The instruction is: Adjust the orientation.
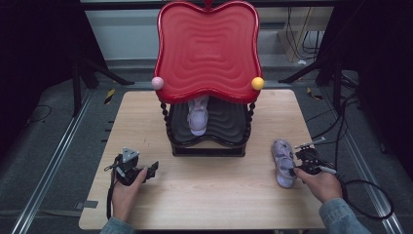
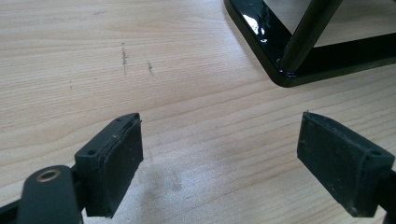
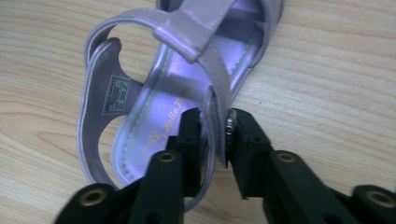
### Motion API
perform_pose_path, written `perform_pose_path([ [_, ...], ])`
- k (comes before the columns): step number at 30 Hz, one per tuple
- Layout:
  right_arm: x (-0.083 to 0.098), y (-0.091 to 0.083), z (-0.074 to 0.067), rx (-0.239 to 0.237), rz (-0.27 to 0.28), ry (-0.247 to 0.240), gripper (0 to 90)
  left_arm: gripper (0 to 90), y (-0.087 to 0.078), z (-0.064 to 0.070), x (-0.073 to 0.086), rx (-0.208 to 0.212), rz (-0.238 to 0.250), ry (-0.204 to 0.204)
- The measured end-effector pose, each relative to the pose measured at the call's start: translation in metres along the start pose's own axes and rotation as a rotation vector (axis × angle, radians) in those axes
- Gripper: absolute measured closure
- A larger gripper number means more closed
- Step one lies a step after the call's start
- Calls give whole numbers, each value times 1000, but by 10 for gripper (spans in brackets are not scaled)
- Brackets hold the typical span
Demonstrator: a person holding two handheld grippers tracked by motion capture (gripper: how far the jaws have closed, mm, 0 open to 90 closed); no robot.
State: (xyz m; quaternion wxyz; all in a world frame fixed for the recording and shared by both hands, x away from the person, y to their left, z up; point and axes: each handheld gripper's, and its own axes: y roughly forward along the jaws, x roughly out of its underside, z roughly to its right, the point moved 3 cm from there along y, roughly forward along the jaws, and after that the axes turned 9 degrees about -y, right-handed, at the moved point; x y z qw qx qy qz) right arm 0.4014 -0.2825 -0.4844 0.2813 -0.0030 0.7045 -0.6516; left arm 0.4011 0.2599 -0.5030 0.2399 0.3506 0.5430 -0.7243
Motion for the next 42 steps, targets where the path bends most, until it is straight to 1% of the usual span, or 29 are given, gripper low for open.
perform_pose_path([
  [2, 0, -2, 0, 10, 5, -8, 798, 138, 0, -1, 0, -2, 1, -2],
  [3, 0, -5, 1, 14, 9, -27, 805, 138, 0, -1, 0, -2, 1, -3],
  [4, 1, -7, 0, 10, 11, -30, 811, 137, 0, -1, 0, -3, 3, -4],
  [7, 3, -16, -6, -3, 27, -78, 823, 139, 0, -1, 0, -8, 4, -2],
  [8, 4, -20, -10, -10, 28, -92, 823, 139, 0, -1, 0, -9, 4, -2],
  [9, 6, -29, -23, -26, 40, -156, 824, 139, 0, -1, 0, -9, 4, -2],
  [10, 6, -29, -23, -26, 40, -156, 824, 139, 0, -1, 0, -9, 3, -3],
  [11, 6, -31, -28, -35, 43, -173, 824, 139, 0, -1, 0, -9, 3, -1],
  [14, 4, -41, -51, -85, 60, -248, 824, 140, 0, -1, -1, -10, 4, 0],
  [15, 1, -43, -61, -102, 69, -290, 824, 140, 0, -1, -1, -11, 3, 0],
  [16, -1, -43, -67, -114, 76, -309, 824, 140, 1, -1, -1, -11, 2, 1],
  [17, -7, -43, -76, -137, 86, -340, 824, 140, 1, -1, -1, -10, 3, 1],
  [19, -16, -38, -89, -169, 99, -383, 823, 139, 1, -2, -1, -10, 3, 2],
  [20, -23, -34, -98, -188, 107, -420, 823, 140, 1, -2, -1, -11, 2, 0],
  [21, -28, -30, -103, -196, 111, -439, 823, 140, 0, -3, -1, -11, 4, 1],
  [23, -44, -18, -121, -230, 118, -511, 823, 140, 0, -4, -1, -10, 4, -3],
  [24, -44, -18, -121, -230, 118, -511, 823, 140, 0, -4, -1, -10, 5, -7],
  [27, -54, -6, -130, -252, 95, -561, 823, 139, 0, -6, -1, -12, 5, -8],
  [30, -55, 3, -130, -242, 55, -596, 820, 140, 0, -6, -1, -12, 4, -7],
  [34, -52, 8, -126, -240, 22, -615, 818, 140, 1, -4, -1, -11, 0, -1],
  [35, -51, 9, -126, -227, 11, -624, 815, 140, 1, -4, -1, -12, 0, -1],
  [37, -48, 12, -126, -215, -28, -634, 813, 140, 1, -4, -1, -12, -1, 0],
  [38, -47, 13, -126, -210, -39, -634, 813, 140, 1, -3, -1, -11, -1, -1],
  [39, -46, 14, -126, -204, -52, -645, 813, 140, 1, -3, -1, -12, -1, 1],
  [40, -46, 15, -126, -195, -59, -643, 811, 140, 1, -3, -1, -12, -1, 1],
  [42, -46, 15, -126, -196, -59, -640, 804, 140, 2, -4, -1, -10, -2, -1],
])
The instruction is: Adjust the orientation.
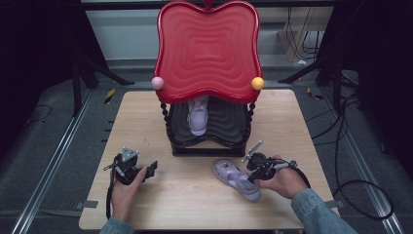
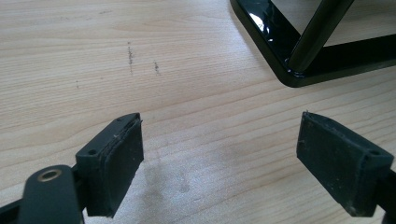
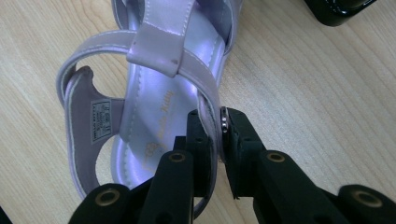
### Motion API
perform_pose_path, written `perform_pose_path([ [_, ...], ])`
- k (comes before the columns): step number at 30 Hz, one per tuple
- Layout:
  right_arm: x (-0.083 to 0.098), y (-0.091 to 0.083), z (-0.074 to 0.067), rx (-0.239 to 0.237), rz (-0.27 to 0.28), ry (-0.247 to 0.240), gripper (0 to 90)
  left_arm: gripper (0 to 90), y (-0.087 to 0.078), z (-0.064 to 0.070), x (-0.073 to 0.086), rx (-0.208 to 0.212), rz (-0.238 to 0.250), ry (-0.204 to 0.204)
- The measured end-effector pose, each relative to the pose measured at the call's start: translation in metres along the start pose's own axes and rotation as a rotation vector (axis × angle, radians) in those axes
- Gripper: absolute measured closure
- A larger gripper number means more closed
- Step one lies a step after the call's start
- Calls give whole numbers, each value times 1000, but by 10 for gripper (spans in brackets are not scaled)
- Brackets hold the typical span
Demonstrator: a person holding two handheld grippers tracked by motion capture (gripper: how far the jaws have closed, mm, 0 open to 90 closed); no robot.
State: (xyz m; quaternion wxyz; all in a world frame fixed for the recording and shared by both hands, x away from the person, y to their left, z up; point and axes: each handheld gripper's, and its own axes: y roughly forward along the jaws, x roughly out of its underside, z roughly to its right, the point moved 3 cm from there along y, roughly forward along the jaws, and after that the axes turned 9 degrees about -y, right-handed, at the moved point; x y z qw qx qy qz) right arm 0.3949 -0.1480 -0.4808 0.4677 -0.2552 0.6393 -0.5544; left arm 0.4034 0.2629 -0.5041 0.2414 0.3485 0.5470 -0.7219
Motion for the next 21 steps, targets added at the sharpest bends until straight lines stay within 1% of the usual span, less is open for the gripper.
perform_pose_path([
  [2, 0, 0, 0, -3, -3, 5, 768, 140, 0, 0, 0, -1, 0, 0],
  [3, 0, -1, 0, 3, 0, 18, 721, 140, 0, -1, 0, 0, 1, -2],
  [4, 1, -2, 1, 10, 3, 22, 693, 140, 0, -1, 0, -2, 1, -4],
  [5, 2, -8, 1, 25, 27, 44, 642, 140, 0, -1, 0, -3, 3, -4],
  [6, 2, -8, 1, 25, 27, 44, 642, 140, -1, -2, 0, -4, 4, -6],
  [8, 3, -17, 0, 39, 56, 65, 605, 140, 0, -2, 0, -5, 2, -5],
  [10, 5, -27, -3, 47, 85, 74, 576, 139, 0, -1, 0, -5, 2, -7],
  [12, 7, -36, -7, 53, 109, 73, 566, 136, 0, -2, 0, -8, 3, -3],
  [14, 7, -45, -13, 45, 135, 80, 562, 132, 0, -2, 0, -9, 4, -4],
  [16, 7, -49, -22, 26, 153, 75, 560, 128, 0, -2, 0, -10, 2, -7],
  [19, 5, -49, -32, 3, 154, 59, 548, 126, 0, -2, 0, -10, 0, -8],
  [20, 2, -46, -39, -10, 148, 51, 540, 126, 0, -2, 0, -10, -1, -8],
  [21, 2, -46, -39, -10, 148, 51, 540, 126, 0, -2, 1, -8, -1, -8],
])
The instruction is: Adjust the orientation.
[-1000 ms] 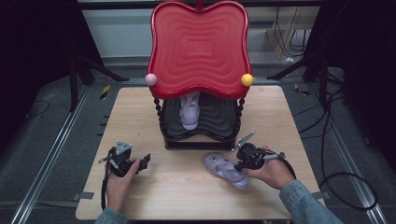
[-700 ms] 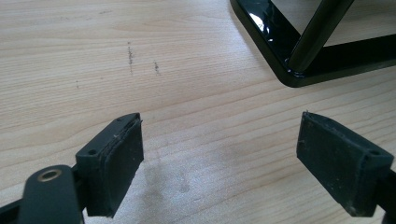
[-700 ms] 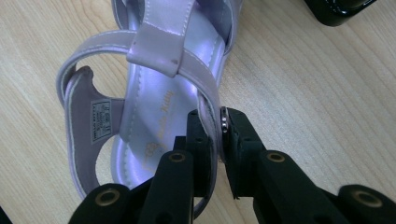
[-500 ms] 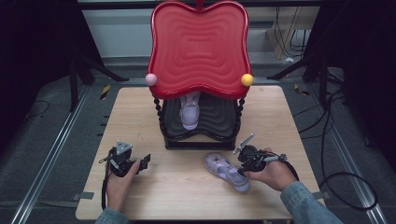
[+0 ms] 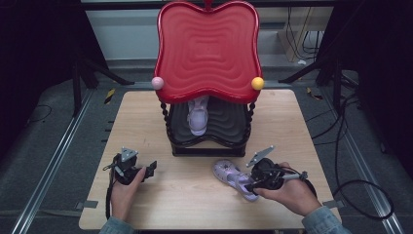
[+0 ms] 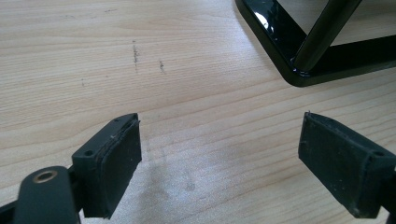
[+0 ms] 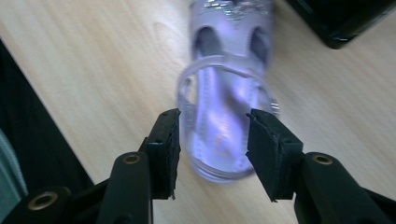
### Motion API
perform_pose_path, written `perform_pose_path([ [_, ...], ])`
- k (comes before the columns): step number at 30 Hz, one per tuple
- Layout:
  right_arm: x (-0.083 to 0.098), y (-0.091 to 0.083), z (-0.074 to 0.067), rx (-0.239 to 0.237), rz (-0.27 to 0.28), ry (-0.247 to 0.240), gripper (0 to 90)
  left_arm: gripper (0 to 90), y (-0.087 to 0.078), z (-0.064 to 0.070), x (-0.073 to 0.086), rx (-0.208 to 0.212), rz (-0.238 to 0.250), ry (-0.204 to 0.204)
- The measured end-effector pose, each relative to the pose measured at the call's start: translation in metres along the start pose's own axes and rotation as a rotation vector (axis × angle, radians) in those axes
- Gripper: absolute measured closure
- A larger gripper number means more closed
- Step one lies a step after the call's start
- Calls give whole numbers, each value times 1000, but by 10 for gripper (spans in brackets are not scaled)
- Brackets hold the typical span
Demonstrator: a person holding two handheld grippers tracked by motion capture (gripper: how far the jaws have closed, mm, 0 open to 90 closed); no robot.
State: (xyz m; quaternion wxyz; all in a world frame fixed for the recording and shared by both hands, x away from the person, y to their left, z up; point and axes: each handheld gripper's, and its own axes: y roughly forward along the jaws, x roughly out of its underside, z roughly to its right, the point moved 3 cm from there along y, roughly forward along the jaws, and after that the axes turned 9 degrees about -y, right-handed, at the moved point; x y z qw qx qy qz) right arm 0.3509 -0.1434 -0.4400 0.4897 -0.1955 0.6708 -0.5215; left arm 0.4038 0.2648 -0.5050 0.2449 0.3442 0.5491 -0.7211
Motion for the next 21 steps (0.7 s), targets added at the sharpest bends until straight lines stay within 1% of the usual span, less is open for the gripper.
perform_pose_path([
  [4, -6, 11, -9, -20, -10, -18, 551, 125, -1, -2, 0, -3, 0, 0],
  [7, -9, 20, -12, -23, -24, -23, 574, 125, -1, -3, 0, -3, -3, 0],
  [12, -10, 32, -15, -35, -45, -29, 640, 125, 0, -2, 0, -2, -1, 1],
  [16, -9, 40, -15, -23, -73, -35, 688, 125, 0, -2, 0, -3, -2, 1],
  [18, -8, 43, -15, -27, -80, -32, 721, 125, 0, -3, 0, -5, -4, 3],
  [21, -7, 46, -15, -29, -93, -35, 747, 125, 0, -2, 0, -2, -5, 1],
])
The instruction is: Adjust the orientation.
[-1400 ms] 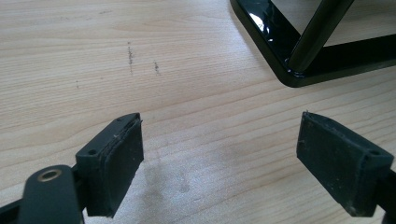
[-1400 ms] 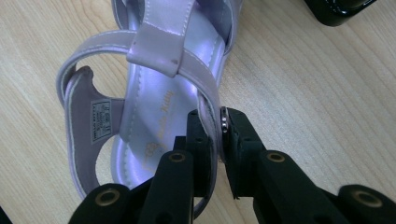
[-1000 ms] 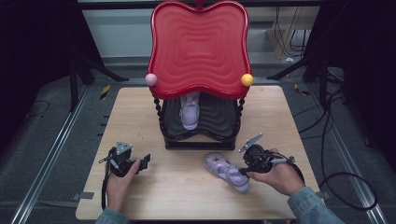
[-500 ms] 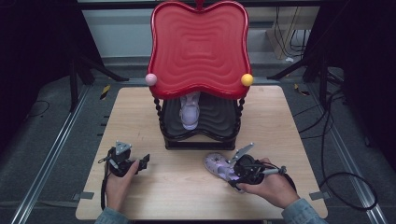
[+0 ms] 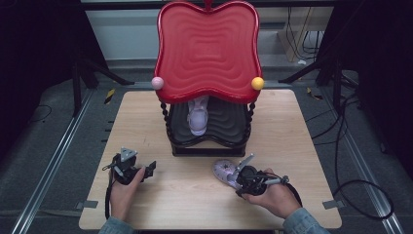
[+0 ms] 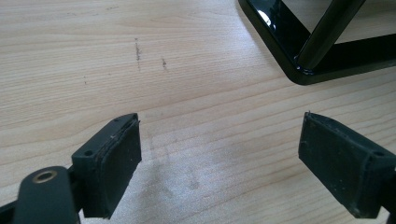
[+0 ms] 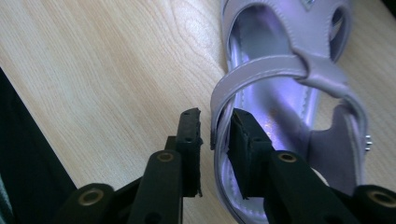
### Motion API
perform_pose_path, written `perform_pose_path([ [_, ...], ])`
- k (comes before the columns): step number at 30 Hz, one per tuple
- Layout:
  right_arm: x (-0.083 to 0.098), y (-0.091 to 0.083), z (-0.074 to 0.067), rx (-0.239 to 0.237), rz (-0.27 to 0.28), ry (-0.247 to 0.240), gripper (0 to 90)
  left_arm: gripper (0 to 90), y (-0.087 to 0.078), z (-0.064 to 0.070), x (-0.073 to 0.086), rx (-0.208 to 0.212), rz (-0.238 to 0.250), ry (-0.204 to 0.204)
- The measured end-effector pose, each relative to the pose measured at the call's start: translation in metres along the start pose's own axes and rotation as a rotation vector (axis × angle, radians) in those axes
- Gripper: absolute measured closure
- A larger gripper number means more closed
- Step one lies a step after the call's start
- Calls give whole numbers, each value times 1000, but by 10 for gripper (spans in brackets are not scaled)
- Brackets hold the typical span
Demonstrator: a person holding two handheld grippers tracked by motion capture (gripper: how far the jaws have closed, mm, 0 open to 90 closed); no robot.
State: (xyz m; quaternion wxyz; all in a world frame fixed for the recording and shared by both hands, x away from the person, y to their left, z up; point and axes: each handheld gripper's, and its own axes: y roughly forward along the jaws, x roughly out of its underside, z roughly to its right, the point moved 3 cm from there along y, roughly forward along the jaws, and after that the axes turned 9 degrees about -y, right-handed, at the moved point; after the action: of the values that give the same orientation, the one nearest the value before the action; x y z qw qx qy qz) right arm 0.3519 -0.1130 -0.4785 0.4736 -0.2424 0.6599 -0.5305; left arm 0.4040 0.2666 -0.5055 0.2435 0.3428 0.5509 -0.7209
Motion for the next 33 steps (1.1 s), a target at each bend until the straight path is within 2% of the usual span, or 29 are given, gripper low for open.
perform_pose_path([
  [10, -1, 5, 0, 12, -21, -12, 837, 125, 0, 0, 0, -1, -1, 0],
  [22, 1, 3, 4, 0, -10, -3, 863, 125, 0, 0, 0, -1, -2, 6],
  [24, 2, 0, 6, 0, 13, 6, 865, 125, 0, -1, 0, -2, -1, 4],
  [28, 5, -11, 10, -11, 104, 43, 864, 122, 0, -1, 0, -2, -1, 5],
  [33, 8, -25, 8, -5, 199, 69, 864, 114, 1, -1, 0, -6, -6, 11],
])
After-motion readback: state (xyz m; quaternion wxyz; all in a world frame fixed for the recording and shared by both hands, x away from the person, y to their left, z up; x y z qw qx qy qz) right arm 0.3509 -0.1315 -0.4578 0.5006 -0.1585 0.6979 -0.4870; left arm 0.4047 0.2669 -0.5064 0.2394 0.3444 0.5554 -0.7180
